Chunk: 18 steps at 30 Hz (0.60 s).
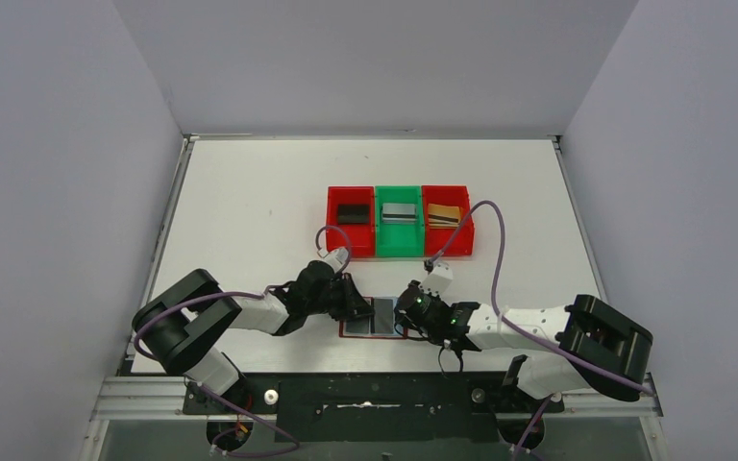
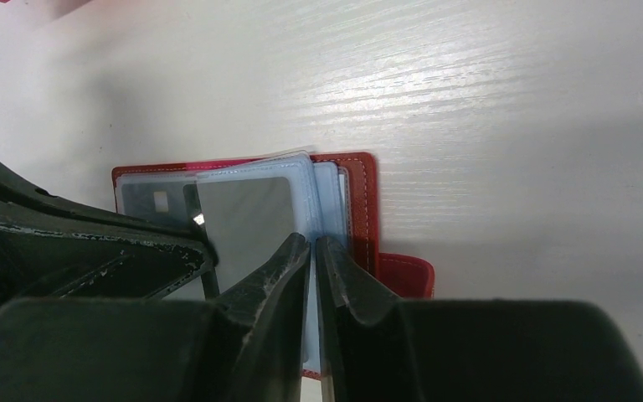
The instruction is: Take the credit cards out of the card holder
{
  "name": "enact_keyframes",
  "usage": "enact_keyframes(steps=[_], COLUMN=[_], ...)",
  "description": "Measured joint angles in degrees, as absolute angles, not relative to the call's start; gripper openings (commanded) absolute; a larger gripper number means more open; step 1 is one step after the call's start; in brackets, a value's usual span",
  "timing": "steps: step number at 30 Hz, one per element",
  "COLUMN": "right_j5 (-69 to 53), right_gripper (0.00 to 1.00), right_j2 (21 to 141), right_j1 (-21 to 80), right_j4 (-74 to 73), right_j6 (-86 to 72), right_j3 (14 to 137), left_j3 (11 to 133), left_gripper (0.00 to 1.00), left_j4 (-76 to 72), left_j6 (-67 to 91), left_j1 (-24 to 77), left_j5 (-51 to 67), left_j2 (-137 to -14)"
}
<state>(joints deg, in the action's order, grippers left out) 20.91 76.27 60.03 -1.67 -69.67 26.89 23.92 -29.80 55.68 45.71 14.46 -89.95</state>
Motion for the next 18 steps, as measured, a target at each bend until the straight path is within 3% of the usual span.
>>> enact_keyframes(steps=[18], right_j5=[16.12], right_gripper=[0.15], right_j2=[68.51], right_j1=[59.59], right_j4=[6.04], right_j6=[-65.06], right_j3=[23.40], left_j3=[24.14], left_gripper=[0.00], left_j4=[-29.43], left_j6=[55.31], left_j1=[45.76], left_j5=[14.41], left_j2=[-89.91])
